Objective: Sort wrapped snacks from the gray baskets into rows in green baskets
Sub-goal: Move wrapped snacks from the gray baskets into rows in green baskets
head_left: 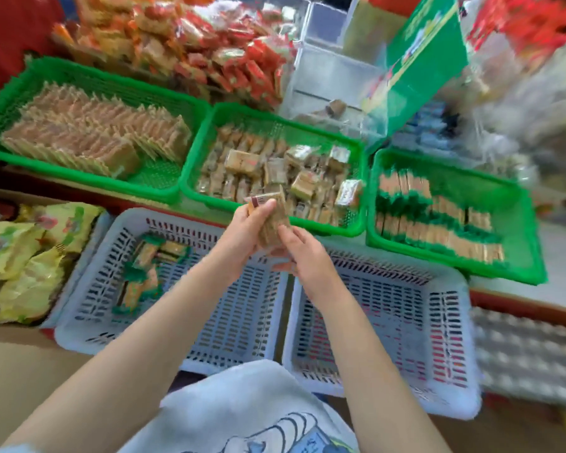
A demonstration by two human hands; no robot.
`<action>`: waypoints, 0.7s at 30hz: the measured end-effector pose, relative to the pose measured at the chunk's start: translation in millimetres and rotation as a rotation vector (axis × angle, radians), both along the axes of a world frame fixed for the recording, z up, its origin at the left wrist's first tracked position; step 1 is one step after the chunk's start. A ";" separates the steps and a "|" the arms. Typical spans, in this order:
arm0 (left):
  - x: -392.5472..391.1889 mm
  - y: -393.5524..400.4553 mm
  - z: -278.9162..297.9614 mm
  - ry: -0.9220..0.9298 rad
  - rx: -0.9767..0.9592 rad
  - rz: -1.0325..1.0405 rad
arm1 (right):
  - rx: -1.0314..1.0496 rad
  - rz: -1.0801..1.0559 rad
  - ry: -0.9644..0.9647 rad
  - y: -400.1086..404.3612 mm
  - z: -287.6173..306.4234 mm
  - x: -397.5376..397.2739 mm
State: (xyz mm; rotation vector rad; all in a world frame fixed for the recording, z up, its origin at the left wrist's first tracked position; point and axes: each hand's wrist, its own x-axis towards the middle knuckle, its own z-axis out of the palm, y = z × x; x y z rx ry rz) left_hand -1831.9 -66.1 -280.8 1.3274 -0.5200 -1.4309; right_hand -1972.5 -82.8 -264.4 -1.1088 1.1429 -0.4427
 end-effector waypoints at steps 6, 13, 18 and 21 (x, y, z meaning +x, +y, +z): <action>-37.1 -54.3 -17.3 -0.568 0.069 -0.148 | 0.043 -0.185 0.091 -46.5 -27.2 -64.6; -6.5 -62.9 -88.1 -1.405 0.333 -0.651 | -0.120 -0.361 0.392 -136.7 -66.0 -68.7; -9.6 -57.5 -97.2 -1.424 0.308 -0.619 | -0.380 -0.217 0.588 -147.4 -77.7 -56.9; -8.8 -55.6 -97.0 -1.439 0.310 -0.651 | -0.692 -0.021 0.832 -140.7 -87.6 -56.4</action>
